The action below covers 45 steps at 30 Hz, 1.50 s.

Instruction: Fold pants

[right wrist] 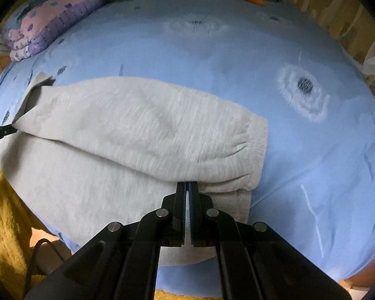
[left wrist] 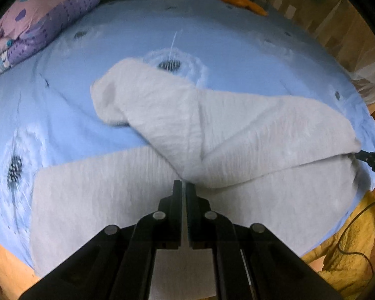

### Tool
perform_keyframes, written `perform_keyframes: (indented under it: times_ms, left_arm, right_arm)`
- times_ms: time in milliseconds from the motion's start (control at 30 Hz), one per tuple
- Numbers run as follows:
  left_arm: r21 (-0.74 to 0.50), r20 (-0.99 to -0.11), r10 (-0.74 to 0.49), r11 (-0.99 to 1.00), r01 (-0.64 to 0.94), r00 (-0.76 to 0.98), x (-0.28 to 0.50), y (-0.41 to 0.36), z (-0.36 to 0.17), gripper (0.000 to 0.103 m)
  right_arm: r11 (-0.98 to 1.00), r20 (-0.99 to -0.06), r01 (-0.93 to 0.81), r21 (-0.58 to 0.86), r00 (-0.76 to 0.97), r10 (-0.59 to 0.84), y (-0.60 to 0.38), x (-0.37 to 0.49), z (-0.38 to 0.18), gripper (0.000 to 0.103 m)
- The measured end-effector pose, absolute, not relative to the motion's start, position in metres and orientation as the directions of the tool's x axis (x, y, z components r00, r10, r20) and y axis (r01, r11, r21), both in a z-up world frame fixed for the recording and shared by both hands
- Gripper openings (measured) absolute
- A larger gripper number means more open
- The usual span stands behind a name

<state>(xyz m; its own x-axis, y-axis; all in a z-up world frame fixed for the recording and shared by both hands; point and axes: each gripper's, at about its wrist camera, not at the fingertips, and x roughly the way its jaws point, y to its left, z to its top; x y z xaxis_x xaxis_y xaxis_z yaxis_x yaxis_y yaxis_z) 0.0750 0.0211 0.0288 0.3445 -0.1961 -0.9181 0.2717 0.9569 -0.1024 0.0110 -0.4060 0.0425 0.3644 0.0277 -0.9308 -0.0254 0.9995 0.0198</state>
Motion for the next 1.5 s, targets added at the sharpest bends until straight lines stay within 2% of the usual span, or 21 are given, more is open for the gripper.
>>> perform_keyframes:
  times_ms: [233, 300, 367, 433, 567, 667, 867, 1133, 1400, 1500]
  left_arm:
    - [-0.151, -0.934, -0.211, 0.965, 0.214, 0.290, 0.068, 0.022, 0.022, 0.004]
    - [-0.192, -0.927, -0.245, 0.960, 0.202, 0.283, 0.066, 0.020, 0.025, 0.008]
    - [-0.230, -0.918, -0.278, 0.954, 0.191, 0.285, 0.065, 0.014, 0.032, 0.022]
    - [-0.262, -0.905, -0.305, 0.949, 0.175, 0.296, 0.064, 0.009, 0.037, 0.028]
    - [-0.370, -0.873, -0.385, 0.923, 0.109, 0.300, 0.069, 0.006, 0.040, 0.029]
    - [-0.393, -0.873, -0.392, 0.918, 0.059, 0.290, 0.078, 0.004, 0.034, 0.030]
    - [-0.408, -0.875, -0.386, 0.913, -0.015, 0.294, 0.088, 0.002, 0.022, 0.030]
    - [-0.414, -0.875, -0.379, 0.908, -0.062, 0.301, 0.098, 0.005, 0.008, 0.029]
    - [-0.405, -0.867, -0.343, 0.907, -0.112, 0.361, 0.088, 0.015, 0.020, 0.030]
    - [-0.372, -0.885, -0.309, 0.919, -0.131, 0.348, 0.090, 0.018, 0.014, 0.033]
  right_arm:
    - [0.996, -0.947, 0.057, 0.063, 0.319, 0.042, -0.414, 0.006, 0.028, 0.003]
    - [0.988, -0.946, 0.111, 0.103, 0.317, 0.063, -0.423, 0.004, 0.029, 0.010]
    - [0.970, -0.937, 0.174, 0.168, 0.335, 0.102, -0.433, -0.002, 0.034, 0.016]
    - [0.952, -0.926, 0.220, 0.214, 0.356, 0.127, -0.441, -0.008, 0.040, 0.024]
    - [0.886, -0.885, 0.315, 0.341, 0.427, 0.189, -0.458, -0.019, 0.052, 0.035]
    - [0.824, -0.864, 0.384, 0.416, 0.449, 0.227, -0.470, -0.019, 0.049, 0.043]
    - [0.684, -0.825, 0.489, 0.541, 0.468, 0.317, -0.480, -0.008, 0.025, 0.043]
    - [0.672, -0.834, 0.516, 0.531, 0.457, 0.309, -0.480, 0.005, 0.009, 0.043]
    - [0.674, -0.829, 0.504, 0.540, 0.458, 0.321, -0.481, 0.003, 0.007, 0.043]
    - [0.673, -0.826, 0.500, 0.545, 0.457, 0.329, -0.478, 0.003, 0.008, 0.042]
